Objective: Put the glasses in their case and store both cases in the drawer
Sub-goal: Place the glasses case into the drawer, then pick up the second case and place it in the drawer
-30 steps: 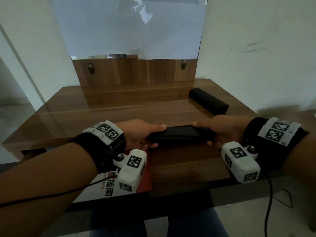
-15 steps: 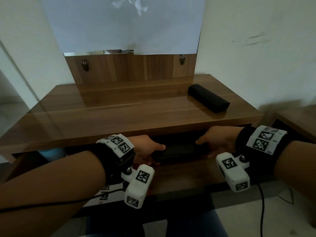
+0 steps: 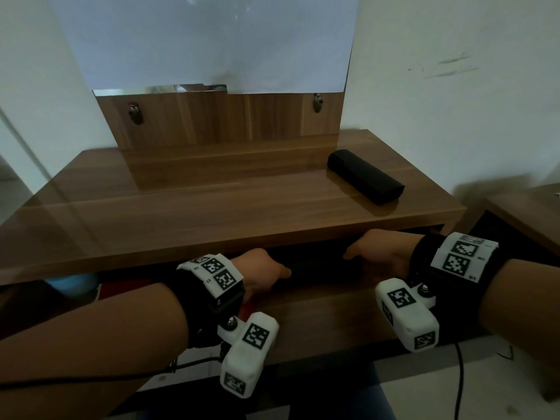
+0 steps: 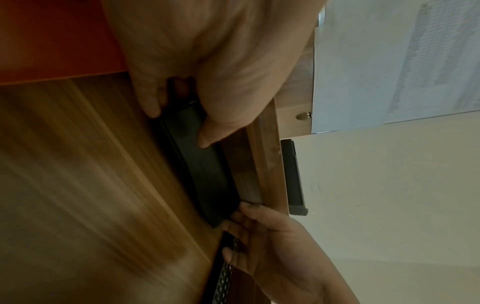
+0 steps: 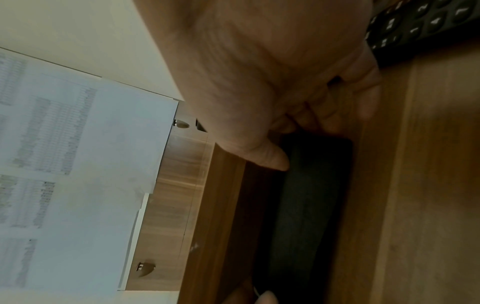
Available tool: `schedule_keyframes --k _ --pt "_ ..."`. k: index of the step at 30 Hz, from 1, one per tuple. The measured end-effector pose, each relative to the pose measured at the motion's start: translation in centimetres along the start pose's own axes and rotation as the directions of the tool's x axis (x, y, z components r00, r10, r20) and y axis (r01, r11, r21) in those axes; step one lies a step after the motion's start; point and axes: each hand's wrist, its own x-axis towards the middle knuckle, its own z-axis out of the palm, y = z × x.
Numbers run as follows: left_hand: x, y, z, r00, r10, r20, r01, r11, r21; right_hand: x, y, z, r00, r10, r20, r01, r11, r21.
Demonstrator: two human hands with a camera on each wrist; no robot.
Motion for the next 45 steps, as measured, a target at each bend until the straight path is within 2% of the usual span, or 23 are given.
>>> schedule_keyframes --k 4,10,16,20,24,30,36,39,42,45 --pt "0.4 -0.2 0.4 1.0 0.021 0.017 -0.019 0.994 -0.106 1.0 -0.1 0.2 1.0 0.003 -0.025 -0.003 1.0 -0.011" --pt "0.5 -0.1 0.6 0.999 0.029 0.044 -0.022 0.986 -0.166 1.0 0.0 0.3 0.999 0.001 -0.038 -0.001 1.0 0.006" --pt "-0.2 0.3 0.1 0.992 0.051 0.112 -0.043 0.997 -0.071 -0.1 -0.1 -0.3 1.0 -0.029 0.001 0.029 0.998 -0.062" --pt "-1.0 1.0 -0.5 0.986 0.035 0.162 -0.036 0.999 -0.001 -1.7 -0.9 -1.6 0.995 -0.066 0.081 0.076 0.99 -0.121" --pt "-2.3 2.5 -1.1 0.98 0.079 0.18 -0.098 0.99 0.097 -3.2 -1.5 -3.0 0.983 -0.136 0.123 0.152 0.98 -0.126" --pt "-4.3 5.2 -2.1 0.939 0.183 0.292 -0.197 0.98 0.02 -4.1 -2.6 -4.6 0.974 -0.219 0.06 0.222 0.974 -0.046" --pt "-3.9 9.2 -2.0 0.927 0.333 0.172 -0.312 0.94 -0.138 -3.4 -3.9 -5.9 0.962 -0.254 -0.104 0.271 0.938 0.216" --pt "-3.4 11.1 -1.5 0.92 0.387 0.06 -0.364 0.901 -0.235 -2.5 -4.4 -6.7 0.942 -0.239 -0.235 0.306 0.899 0.313" --pt "-2.0 12.6 -1.3 0.9 0.431 -0.063 -0.434 0.879 -0.195 -1.8 -4.5 -7.4 0.889 -0.244 -0.388 0.386 0.854 0.349" --pt "-0.8 13.9 -1.7 0.871 0.474 -0.128 -0.482 0.875 -0.042 -0.9 -4.1 -8.0 0.835 -0.269 -0.481 0.455 0.827 0.328"
